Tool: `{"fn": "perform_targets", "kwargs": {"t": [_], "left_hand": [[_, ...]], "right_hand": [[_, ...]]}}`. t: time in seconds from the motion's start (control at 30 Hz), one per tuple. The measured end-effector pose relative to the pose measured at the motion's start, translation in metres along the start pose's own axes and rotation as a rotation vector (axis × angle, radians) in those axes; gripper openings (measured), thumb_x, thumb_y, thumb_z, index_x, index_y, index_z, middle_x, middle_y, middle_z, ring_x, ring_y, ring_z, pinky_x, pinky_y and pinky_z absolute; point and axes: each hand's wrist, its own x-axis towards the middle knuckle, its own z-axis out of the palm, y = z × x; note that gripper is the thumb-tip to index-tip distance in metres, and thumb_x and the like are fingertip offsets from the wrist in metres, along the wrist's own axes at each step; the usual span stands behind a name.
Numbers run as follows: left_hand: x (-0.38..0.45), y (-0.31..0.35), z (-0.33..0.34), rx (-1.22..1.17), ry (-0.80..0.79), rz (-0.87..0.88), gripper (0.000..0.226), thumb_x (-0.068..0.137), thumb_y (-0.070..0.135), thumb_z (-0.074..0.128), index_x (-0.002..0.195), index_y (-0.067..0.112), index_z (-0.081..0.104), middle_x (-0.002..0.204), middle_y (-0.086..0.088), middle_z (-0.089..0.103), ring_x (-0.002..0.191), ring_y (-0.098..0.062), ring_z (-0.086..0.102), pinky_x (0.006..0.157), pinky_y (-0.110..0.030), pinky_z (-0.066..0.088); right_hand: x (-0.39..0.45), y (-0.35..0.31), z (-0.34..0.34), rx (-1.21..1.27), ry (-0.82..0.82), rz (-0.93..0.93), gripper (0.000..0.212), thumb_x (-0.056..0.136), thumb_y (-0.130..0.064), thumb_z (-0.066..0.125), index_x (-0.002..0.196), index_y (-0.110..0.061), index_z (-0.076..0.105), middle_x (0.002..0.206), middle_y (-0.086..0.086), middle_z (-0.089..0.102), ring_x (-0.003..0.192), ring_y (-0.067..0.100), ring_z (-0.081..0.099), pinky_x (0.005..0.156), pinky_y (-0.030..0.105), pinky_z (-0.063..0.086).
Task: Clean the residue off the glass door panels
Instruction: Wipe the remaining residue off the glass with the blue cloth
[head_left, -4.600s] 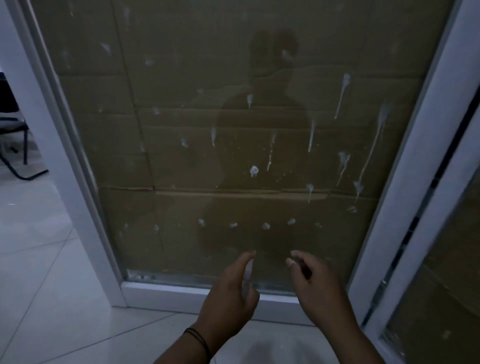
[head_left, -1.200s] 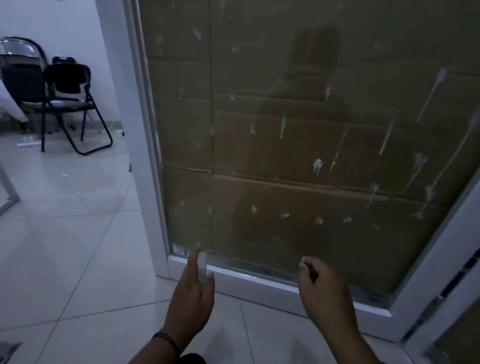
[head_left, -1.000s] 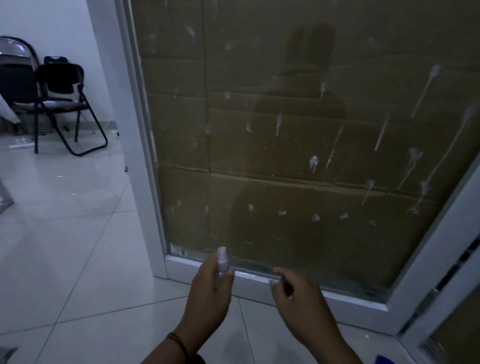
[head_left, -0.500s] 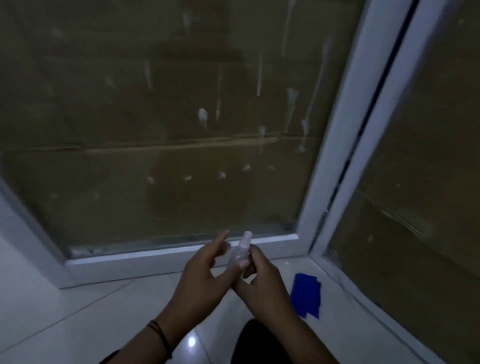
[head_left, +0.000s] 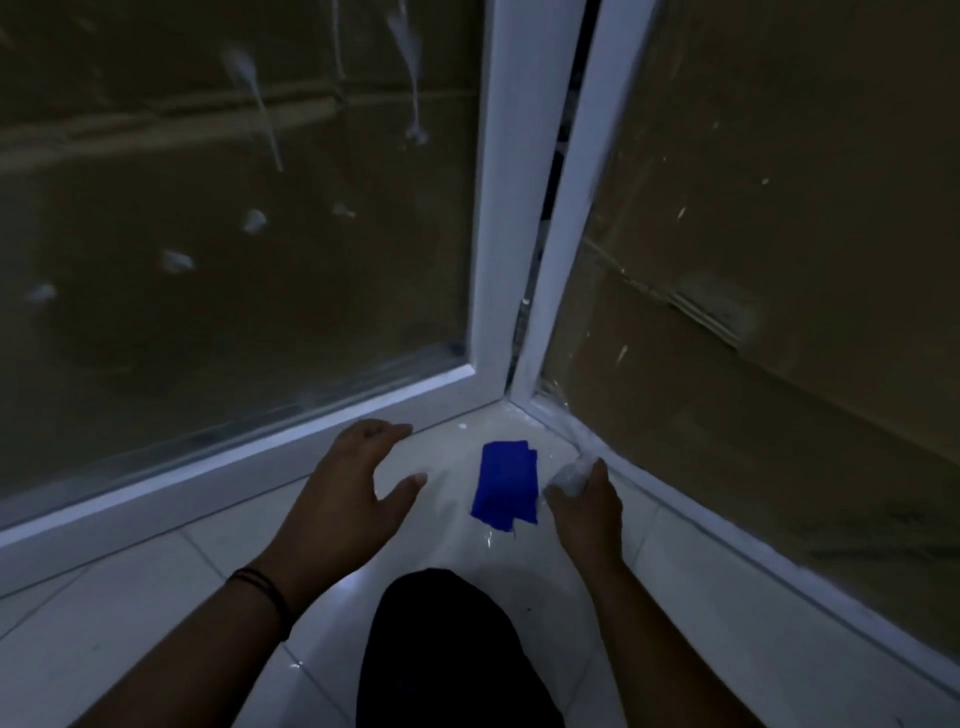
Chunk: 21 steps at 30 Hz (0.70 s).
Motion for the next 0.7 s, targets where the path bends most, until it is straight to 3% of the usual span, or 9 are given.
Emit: {"fn": "perform_targets", "kwargs": {"t": [0.03, 0.13, 0.2, 0.3, 0.37, 0.47, 0.6, 0.67, 0.7], "left_hand": [[0.006, -0.004, 0.005, 0.007, -0.016, -0.003, 0.050, 0.086, 0.034, 0.066, 0.133, 0.020, 0.053, 0.130, 0.005, 0.051, 0.112, 0.004, 0.037, 0.094, -0.007, 0.023], [0.021, -0.016, 0.015, 0.026, -0.029, -0.019, 0.048, 0.086, 0.032, 0.067, 0.131, 0.019, 0.056, 0.130, 0.003, 0.052, 0.113, 0.000, 0.040, 0.097, -0.016, 0.028], [0.029, -0.024, 0.020, 0.030, -0.021, -0.039, 0.046, 0.086, 0.030, 0.067, 0.129, 0.019, 0.057, 0.129, 0.004, 0.053, 0.112, 0.001, 0.039, 0.097, -0.018, 0.029], [0.040, -0.034, 0.030, 0.028, -0.033, -0.065, 0.043, 0.086, 0.026, 0.068, 0.127, 0.018, 0.058, 0.127, 0.004, 0.054, 0.111, 0.001, 0.039, 0.097, -0.018, 0.029], [0.045, -0.040, 0.036, 0.029, -0.052, -0.079, 0.042, 0.086, 0.024, 0.068, 0.126, 0.018, 0.059, 0.126, 0.003, 0.054, 0.113, -0.001, 0.041, 0.097, -0.018, 0.029], [0.048, -0.044, 0.044, 0.026, -0.072, -0.095, 0.043, 0.086, 0.025, 0.068, 0.127, 0.019, 0.058, 0.128, 0.002, 0.053, 0.118, -0.007, 0.044, 0.099, -0.019, 0.029], [0.054, -0.048, 0.053, 0.009, -0.070, -0.102, 0.043, 0.087, 0.026, 0.066, 0.129, 0.019, 0.057, 0.129, 0.003, 0.052, 0.112, 0.002, 0.037, 0.096, -0.014, 0.026], [0.056, -0.048, 0.057, -0.009, -0.062, -0.112, 0.042, 0.087, 0.024, 0.067, 0.127, 0.017, 0.058, 0.128, 0.001, 0.053, 0.114, -0.002, 0.040, 0.097, -0.015, 0.026], [0.057, -0.048, 0.059, -0.017, -0.062, -0.119, 0.042, 0.086, 0.023, 0.068, 0.127, 0.016, 0.059, 0.128, 0.000, 0.054, 0.116, -0.006, 0.043, 0.097, -0.016, 0.027]], "right_hand": [[0.010, 0.008, 0.001, -0.005, 0.024, 0.016, 0.027, 0.088, -0.012, 0.059, 0.113, -0.006, 0.053, 0.104, 0.009, 0.064, 0.091, 0.019, 0.062, 0.063, 0.019, 0.047], [0.033, 0.031, 0.007, -0.013, 0.031, 0.101, 0.033, 0.086, -0.011, 0.062, 0.118, -0.006, 0.054, 0.111, 0.011, 0.064, 0.099, 0.023, 0.061, 0.085, 0.035, 0.053], [0.044, 0.045, 0.011, -0.039, 0.024, 0.121, 0.033, 0.086, -0.011, 0.064, 0.117, -0.006, 0.056, 0.113, 0.011, 0.063, 0.103, 0.024, 0.060, 0.091, 0.036, 0.051], [0.055, 0.066, 0.016, -0.056, 0.048, 0.091, 0.017, 0.086, -0.007, 0.064, 0.102, -0.007, 0.060, 0.103, 0.007, 0.064, 0.101, 0.023, 0.060, 0.085, 0.024, 0.044], [0.058, 0.077, 0.018, -0.120, 0.038, 0.089, 0.011, 0.089, -0.010, 0.061, 0.094, -0.017, 0.056, 0.094, 0.001, 0.059, 0.100, 0.022, 0.060, 0.080, 0.023, 0.041], [0.061, 0.088, 0.020, -0.149, 0.036, 0.099, 0.018, 0.090, -0.016, 0.060, 0.107, -0.017, 0.055, 0.104, 0.002, 0.059, 0.106, 0.021, 0.058, 0.085, 0.027, 0.044], [0.053, 0.088, 0.028, -0.112, 0.164, 0.324, 0.058, 0.076, -0.023, 0.076, 0.125, -0.007, 0.049, 0.117, 0.012, 0.059, 0.107, 0.028, 0.059, 0.085, 0.038, 0.052], [0.042, 0.088, 0.040, -0.158, 0.160, 0.512, 0.058, 0.077, -0.026, 0.074, 0.124, -0.004, 0.049, 0.119, 0.015, 0.056, 0.102, 0.029, 0.058, 0.083, 0.038, 0.053], [0.035, 0.087, 0.048, -0.158, 0.101, 0.536, 0.045, 0.081, -0.026, 0.068, 0.118, -0.004, 0.053, 0.115, 0.015, 0.058, 0.095, 0.024, 0.059, 0.077, 0.033, 0.052]]}}
